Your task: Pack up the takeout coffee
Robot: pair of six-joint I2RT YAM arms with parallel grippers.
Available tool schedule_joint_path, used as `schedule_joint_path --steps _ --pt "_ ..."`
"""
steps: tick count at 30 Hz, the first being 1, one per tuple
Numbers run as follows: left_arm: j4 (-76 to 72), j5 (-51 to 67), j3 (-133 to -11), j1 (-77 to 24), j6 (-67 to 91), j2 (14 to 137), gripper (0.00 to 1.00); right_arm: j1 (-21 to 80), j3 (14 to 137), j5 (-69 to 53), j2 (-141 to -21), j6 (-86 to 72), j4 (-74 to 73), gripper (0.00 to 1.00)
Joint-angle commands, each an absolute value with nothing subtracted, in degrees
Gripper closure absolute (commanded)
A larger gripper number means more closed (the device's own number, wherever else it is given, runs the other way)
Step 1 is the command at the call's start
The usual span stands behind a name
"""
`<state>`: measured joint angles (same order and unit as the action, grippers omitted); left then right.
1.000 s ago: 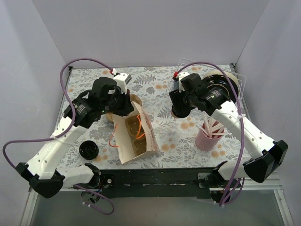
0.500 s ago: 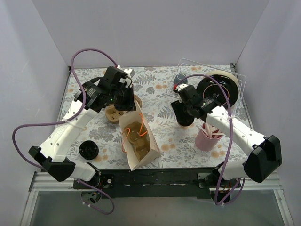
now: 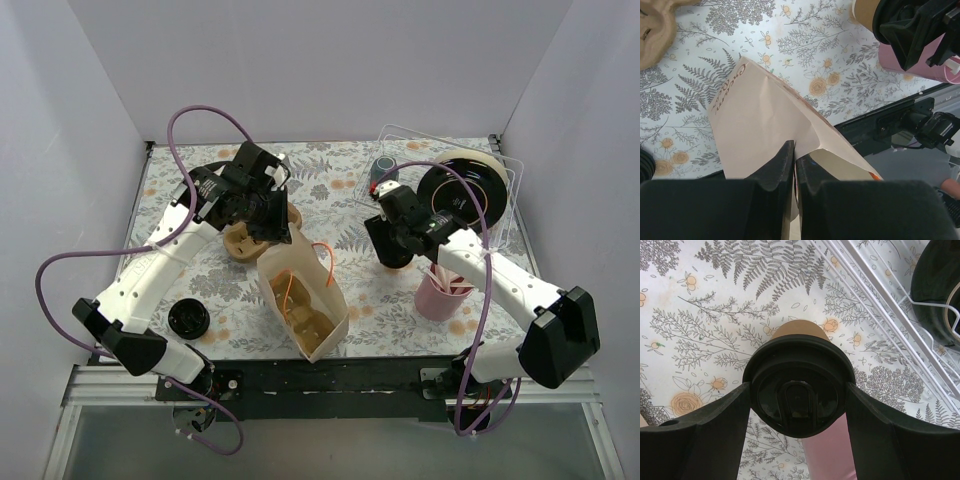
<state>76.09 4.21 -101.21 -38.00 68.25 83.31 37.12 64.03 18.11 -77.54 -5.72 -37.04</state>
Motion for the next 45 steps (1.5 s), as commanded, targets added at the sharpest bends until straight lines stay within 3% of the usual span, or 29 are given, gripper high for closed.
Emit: schedule_joint_path --steps 1,4,12,21,22,29,33,34,37,45 --pt "74.3 7.3 -102.5 -38.1 66.5 82.2 0.93 36.7 64.0 18.0 -77.6 -6.1 -35.3 0.32" --pt "72.2 7.5 -102.7 -38.1 65.8 82.2 0.91 36.7 64.2 17.5 -78.0 -5.9 -34.5 0.27" --pt "70.3 8.7 -103.7 -38.1 65.8 84.7 0.91 34.5 62.9 14.2 -80.9 -3.5 -31.8 0.27" --pt "70.7 8.6 -105.1 -38.1 65.4 86.0 0.89 33.1 66.8 12.7 -83.2 -2.0 -32.0 0.11" --pt "70.7 8.5 -105.2 -38.1 65.4 85.9 0.89 33.0 67.0 12.4 -83.4 -2.0 -32.0 0.02" --pt "69.7 8.7 -106.3 -38.1 65.0 86.6 0.87 32.4 73.4 12.5 -83.4 -1.8 -35.8 0.01" --pt "69.7 6.3 -109.8 -38.1 64.6 87.9 0.73 32.4 85.8 12.0 -84.1 -2.0 -44.4 0.02" --pt "70.0 5.8 -110.2 -38.1 64.7 88.6 0.59 32.4 88.0 11.1 -84.0 -2.0 -46.6 0.03" --pt "70.0 4.5 -112.2 -38.1 64.8 89.3 0.32 32.4 93.8 1.5 -82.9 -1.1 -48.7 0.07" --pt "79.3 -10.2 -124.5 -38.1 69.0 90.5 0.28 32.4 107.6 -19.9 -81.5 -3.2 -54.3 0.12"
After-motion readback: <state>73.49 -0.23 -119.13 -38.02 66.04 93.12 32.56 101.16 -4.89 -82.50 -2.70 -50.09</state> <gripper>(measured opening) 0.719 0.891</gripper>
